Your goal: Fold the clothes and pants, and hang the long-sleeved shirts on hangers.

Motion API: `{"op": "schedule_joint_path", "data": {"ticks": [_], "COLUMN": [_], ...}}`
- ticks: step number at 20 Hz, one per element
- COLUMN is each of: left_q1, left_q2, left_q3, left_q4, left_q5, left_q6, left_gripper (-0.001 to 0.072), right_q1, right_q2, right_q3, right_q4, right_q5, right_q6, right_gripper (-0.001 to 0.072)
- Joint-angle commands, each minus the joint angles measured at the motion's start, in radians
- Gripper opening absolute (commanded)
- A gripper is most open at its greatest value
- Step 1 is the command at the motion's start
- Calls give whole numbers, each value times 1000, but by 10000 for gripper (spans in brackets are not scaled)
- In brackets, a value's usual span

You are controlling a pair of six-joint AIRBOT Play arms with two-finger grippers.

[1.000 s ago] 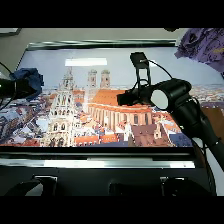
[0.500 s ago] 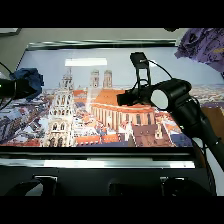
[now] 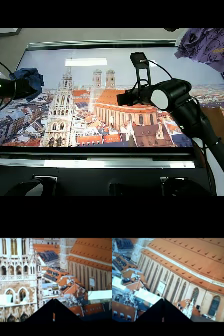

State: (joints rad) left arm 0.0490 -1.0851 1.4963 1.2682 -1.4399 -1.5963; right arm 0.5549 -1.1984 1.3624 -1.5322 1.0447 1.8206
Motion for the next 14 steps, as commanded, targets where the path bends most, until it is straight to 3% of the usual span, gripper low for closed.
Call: {"op": "schedule_joint_path", "data": {"ticks": [1,8,9,10,12,14], "left_q1": [0,0,0,0,7,47], "left_q2": [1,1,-2,-7,-38,-94], "left_q3": [0,-1,-1,-1,-1,-1], "left_q4": [0,0,11,43,174,351], "left_q5": [0,1,12,16,70,220], "left_q6": [0,1,-4,-48,-121,-260], "left_gripper": [17,29,265,720,720,720], "right_q1": [1,1,1,1,1,1], "right_q2": [1,1,1,1,1,1], "right_q3": [1,1,1,1,1,1], "right_q4": [1,1,1,1,1,1], "right_q5": [0,0,0,0,0,0], "right_q6": [0,0,0,0,0,0], "right_gripper": [27,27,27,27,27,27]}}
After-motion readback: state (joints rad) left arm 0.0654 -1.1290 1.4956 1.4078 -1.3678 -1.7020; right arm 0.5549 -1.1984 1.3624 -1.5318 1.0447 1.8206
